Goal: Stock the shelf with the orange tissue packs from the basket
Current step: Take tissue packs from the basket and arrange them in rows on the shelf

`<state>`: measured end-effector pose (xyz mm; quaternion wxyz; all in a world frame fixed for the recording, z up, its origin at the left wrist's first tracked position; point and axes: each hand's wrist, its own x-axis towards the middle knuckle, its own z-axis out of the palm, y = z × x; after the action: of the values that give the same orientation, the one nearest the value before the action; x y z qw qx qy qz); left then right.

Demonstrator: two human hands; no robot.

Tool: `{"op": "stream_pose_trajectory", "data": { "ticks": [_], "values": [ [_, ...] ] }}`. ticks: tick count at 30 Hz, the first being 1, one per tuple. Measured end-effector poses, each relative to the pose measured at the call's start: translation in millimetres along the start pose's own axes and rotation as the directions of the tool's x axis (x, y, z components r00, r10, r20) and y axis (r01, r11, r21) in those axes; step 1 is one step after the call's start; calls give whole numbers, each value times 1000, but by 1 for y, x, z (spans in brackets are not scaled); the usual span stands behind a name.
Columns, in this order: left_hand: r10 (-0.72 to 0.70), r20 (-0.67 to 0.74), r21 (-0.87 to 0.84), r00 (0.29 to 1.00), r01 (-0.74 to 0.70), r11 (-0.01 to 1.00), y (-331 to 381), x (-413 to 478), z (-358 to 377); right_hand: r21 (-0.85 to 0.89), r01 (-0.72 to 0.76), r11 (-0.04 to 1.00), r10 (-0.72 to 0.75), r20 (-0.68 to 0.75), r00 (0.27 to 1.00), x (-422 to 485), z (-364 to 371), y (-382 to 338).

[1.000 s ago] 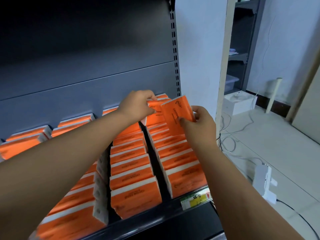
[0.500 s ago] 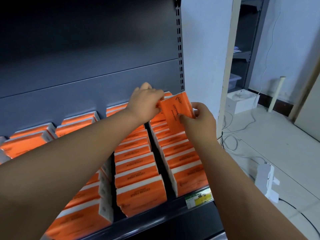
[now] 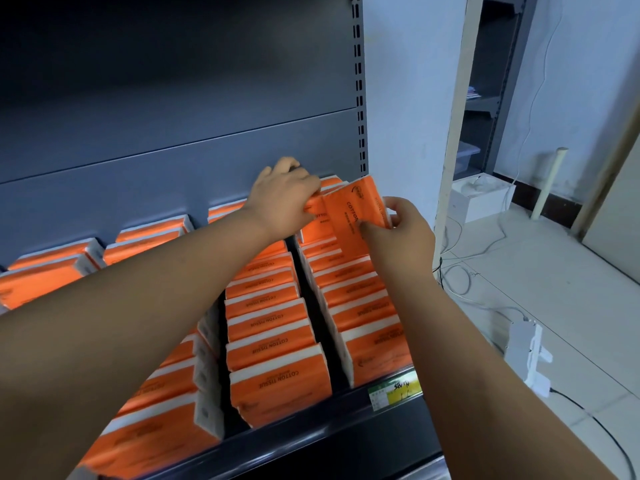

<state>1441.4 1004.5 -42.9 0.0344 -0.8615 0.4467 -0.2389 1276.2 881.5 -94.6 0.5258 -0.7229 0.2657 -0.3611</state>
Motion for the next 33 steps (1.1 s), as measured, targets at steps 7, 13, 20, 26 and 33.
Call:
{"op": "stream_pose_trajectory", "data": {
  "ticks": [7,13,20,26,33],
  "values": [
    [-31,-72,-100,997,23,995,0,-13,-5,7,-5,1000,5,27,1000,1,0,1],
    [-130,-164,-401,978,54,915,12,-31,-14,104,47,994,-51,36,998,2,3,-1],
    [-397,-11,-725,918,266,635,44,-57,-22,50,95,994,-100,107,989,9,8,-8],
    [-518,371,-851,771,506,144,64,-70,-22,7,9,1000,-10,69,998,17,18,-4],
    [-531,464,-831,709,556,17,70,-69,-11,125,4,992,-39,277,960,18,30,6]
  ]
}}
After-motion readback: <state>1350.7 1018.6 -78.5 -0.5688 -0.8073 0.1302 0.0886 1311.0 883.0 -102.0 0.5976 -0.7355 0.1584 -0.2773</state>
